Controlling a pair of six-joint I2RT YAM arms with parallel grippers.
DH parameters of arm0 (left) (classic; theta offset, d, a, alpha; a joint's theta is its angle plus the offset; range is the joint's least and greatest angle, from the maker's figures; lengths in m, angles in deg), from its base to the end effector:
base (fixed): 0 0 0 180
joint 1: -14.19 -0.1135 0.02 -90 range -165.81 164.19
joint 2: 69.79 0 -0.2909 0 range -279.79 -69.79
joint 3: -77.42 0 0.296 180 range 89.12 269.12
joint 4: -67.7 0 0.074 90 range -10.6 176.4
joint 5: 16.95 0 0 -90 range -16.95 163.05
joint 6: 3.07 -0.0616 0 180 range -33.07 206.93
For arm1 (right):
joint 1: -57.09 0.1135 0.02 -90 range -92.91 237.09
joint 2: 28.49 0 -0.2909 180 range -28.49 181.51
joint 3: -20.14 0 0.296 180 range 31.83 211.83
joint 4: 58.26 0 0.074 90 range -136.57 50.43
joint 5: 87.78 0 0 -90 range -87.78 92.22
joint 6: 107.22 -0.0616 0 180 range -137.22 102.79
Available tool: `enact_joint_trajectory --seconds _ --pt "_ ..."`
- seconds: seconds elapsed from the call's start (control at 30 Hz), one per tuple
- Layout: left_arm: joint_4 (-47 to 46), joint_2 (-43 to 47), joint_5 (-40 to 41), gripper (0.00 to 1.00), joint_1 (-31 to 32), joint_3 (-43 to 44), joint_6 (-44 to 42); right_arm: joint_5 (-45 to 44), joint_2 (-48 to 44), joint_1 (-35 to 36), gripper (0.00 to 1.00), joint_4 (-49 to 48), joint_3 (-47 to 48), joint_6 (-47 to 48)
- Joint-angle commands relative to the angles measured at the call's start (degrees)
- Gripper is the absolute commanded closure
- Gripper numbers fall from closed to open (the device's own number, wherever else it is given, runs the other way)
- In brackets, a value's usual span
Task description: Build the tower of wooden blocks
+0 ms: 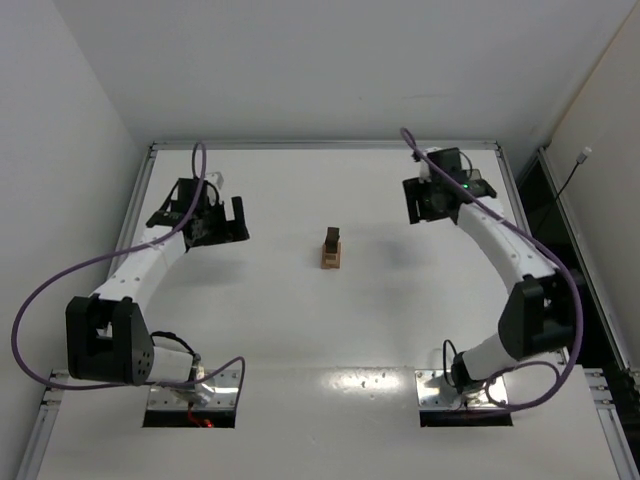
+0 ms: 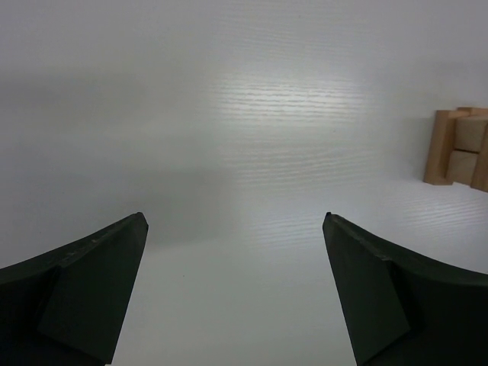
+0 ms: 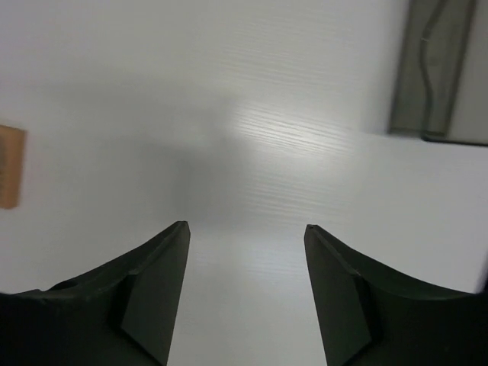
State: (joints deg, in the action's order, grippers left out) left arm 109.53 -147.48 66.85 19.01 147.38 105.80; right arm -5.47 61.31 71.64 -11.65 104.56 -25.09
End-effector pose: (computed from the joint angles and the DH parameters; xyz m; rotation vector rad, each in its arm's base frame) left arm 0.3373 -0.0351 0.2550 -0.2515 2.4415 -0.3156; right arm 0.3862 0.0917 0.2702 -0.0867 2.4652 0.0025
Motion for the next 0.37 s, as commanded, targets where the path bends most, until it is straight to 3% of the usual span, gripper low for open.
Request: enact_joint_trajectory --seconds 0.0,0.13,0.33 --pt "-3.14 2.89 2.24 0.0 -0.25 -2.79 -3.93 0.37 -6.64 -3.81 0.4 -1.51 -4.08 8.57" --pt "-4.99 3.5 2.86 0.0 -0.25 -4.65 -3.93 4.77 -11.66 -7.33 0.28 -2.84 -10.49 11.48" --pt "-4.99 4.57 4.7 0.0 -0.25 -4.65 -4.45 7.59 -13.6 -9.0 0.28 -2.84 -12.44 12.19"
